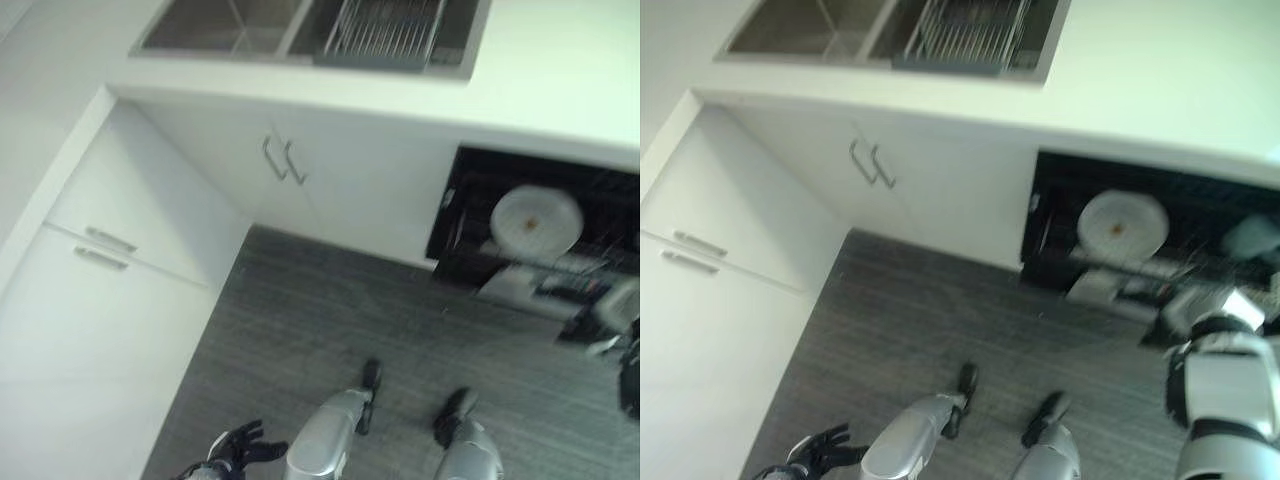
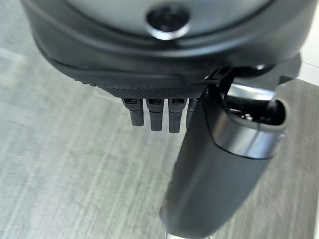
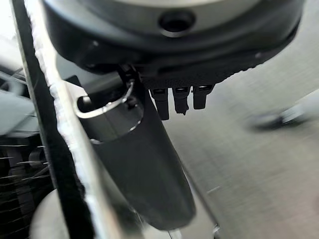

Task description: Place the dishes in the dishwasher.

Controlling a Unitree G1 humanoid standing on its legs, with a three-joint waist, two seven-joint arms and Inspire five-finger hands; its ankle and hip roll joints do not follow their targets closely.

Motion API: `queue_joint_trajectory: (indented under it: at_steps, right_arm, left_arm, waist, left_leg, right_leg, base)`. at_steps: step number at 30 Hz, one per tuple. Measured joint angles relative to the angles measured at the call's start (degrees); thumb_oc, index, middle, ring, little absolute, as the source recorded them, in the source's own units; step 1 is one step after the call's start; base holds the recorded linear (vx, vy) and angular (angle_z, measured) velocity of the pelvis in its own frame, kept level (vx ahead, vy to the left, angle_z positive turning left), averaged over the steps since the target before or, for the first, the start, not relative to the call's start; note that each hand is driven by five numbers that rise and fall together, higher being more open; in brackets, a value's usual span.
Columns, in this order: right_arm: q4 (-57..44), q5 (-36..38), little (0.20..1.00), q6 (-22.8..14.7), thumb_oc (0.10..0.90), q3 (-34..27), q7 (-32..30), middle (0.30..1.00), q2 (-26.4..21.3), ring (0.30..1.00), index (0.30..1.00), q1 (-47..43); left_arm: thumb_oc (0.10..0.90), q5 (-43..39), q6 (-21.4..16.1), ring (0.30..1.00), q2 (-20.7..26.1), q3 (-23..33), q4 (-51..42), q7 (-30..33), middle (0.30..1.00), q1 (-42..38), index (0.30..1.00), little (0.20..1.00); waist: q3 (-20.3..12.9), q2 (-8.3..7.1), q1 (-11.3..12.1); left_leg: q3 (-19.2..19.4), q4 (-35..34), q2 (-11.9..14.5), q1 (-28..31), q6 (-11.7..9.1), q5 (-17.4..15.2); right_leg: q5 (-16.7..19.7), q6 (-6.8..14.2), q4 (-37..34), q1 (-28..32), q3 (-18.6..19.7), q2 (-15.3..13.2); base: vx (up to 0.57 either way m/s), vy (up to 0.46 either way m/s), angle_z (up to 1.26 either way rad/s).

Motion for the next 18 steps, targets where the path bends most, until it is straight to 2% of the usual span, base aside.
queue_joint_trajectory:
  at_steps: [1,2,4,6,8,9,10,13,16,18]
  right_arm:
    - [-0.59,0.0,0.9,-1.68,0.8,1.06,0.12,0.9,-0.34,0.9,0.9,-4.64]
    - [-2.04,-0.07,0.9,-3.51,0.8,2.96,0.56,0.9,-0.25,0.9,0.9,-6.13]
    - [-1.01,0.35,0.9,-3.86,0.8,4.33,-2.03,0.9,0.2,0.9,0.9,-6.96]
    - [-1.02,1.29,0.9,-7.92,0.8,2.0,-3.2,0.9,1.61,0.9,0.9,-6.82]
    - [-1.01,1.32,0.9,-14.01,0.8,-1.01,-3.31,0.9,3.51,0.9,0.9,-5.43]
    - [-1.01,1.3,0.9,-14.46,0.8,-1.11,-3.35,0.9,3.67,0.9,0.9,-5.39]
    - [-1.01,1.21,0.9,-17.65,0.8,-3.29,-3.77,0.9,5.07,0.9,0.9,-5.15]
    - [-1.01,0.02,0.9,-21.9,0.8,-4.87,-4.04,0.9,6.97,0.9,0.9,-4.24]
    - [-1.03,-1.3,0.9,-24.08,0.8,-4.83,-3.73,0.9,8.15,0.9,0.9,-3.73]
    - [-1.06,-3.26,0.9,-24.36,0.8,-4.72,-1.45,0.9,8.58,0.9,0.9,-3.0]
  left_arm:
    - [0.8,-1.14,-0.94,0.9,-0.16,1.27,-0.7,-0.84,0.9,1.13,0.9,0.9]
    - [0.8,-1.09,-1.01,0.9,-0.81,1.21,-0.61,-1.39,0.9,2.54,0.9,0.9]
    - [0.8,-1.1,-1.55,0.9,-1.69,1.95,0.22,-1.63,0.9,4.27,0.9,0.9]
    - [0.8,-1.07,-1.6,0.9,-2.85,1.98,0.48,-2.65,0.9,5.55,0.9,0.9]
    - [0.8,-1.06,-1.97,0.9,-3.85,2.01,0.8,-3.78,0.9,5.8,0.9,0.9]
    - [0.8,-1.06,-2.14,0.9,-3.94,2.04,0.8,-3.79,0.9,5.8,0.9,0.9]
    - [0.8,-1.06,-3.41,0.9,-4.34,2.25,0.6,-4.27,0.9,5.65,0.9,0.9]
    - [0.8,-1.11,-5.36,0.9,-4.33,2.35,-0.05,-5.89,0.9,4.62,0.9,0.9]
    - [0.8,-1.14,-6.25,0.9,-4.33,2.29,-1.28,-6.12,0.9,3.53,0.9,0.9]
    - [0.8,-1.2,-6.59,0.9,-4.33,2.28,-1.92,-6.14,0.9,3.48,0.9,0.9]
  waist:
    - [0.4,-0.56,-0.02]
    - [-0.56,0.77,1.0]
    - [-0.63,0.87,1.0]
    - [-0.64,0.89,0.71]
    - [-0.77,1.06,0.6]
    - [-0.78,1.08,0.58]
    - [-0.82,1.13,0.38]
    - [-0.85,1.18,0.22]
    - [-0.94,1.3,0.07]
    - [-0.95,1.31,-0.41]
  left_leg:
    - [1.32,2.3,-0.93,-1.3,-0.48,-1.9]
    - [0.95,3.79,0.84,0.43,-0.15,-3.16]
    - [2.31,1.24,0.66,1.6,0.75,-0.86]
    - [2.68,1.06,0.29,1.43,1.0,-0.21]
    - [2.95,0.79,-0.21,1.44,1.47,0.21]
    - [2.95,0.74,-0.22,1.43,1.46,0.21]
    - [3.06,0.5,-0.23,1.46,1.48,0.23]
    - [3.21,0.47,-0.22,1.52,1.47,0.24]
    - [3.57,0.47,-0.2,1.49,1.46,0.25]
    - [3.87,0.53,-0.2,1.49,1.47,0.25]
  right_leg:
    - [0.51,-0.83,-0.85,-1.87,0.71,-1.52]
    - [0.71,-0.65,-0.09,-2.57,0.7,-1.08]
    - [0.74,-0.58,0.27,-2.21,1.72,-1.55]
    - [1.22,-0.54,-0.25,-2.45,1.93,-1.74]
    - [3.44,-0.81,-1.51,-2.33,2.7,-1.65]
    - [3.49,-0.82,-1.58,-2.33,2.7,-1.65]
    - [4.2,-0.83,-2.0,-2.35,2.71,-1.56]
    - [4.35,-0.62,-2.31,-2.32,2.85,-1.47]
    - [4.64,-0.58,-2.74,-2.32,3.01,-1.31]
    - [4.72,-0.36,-3.01,-2.33,3.22,-1.08]
  base:
    - [0.0,0.123,0.25]
    - [0.03,0.131,0.29]
    - [0.05,0.116,0.16]
    - [0.04,0.088,-0.01]
    - [0.04,0.081,-0.07]
    - [0.03,0.064,-0.03]
    - [0.02,0.054,-0.04]
    - [0.0,0.019,-0.03]
    - [-0.02,0.02,-0.05]
    - [-0.03,0.005,-0.06]
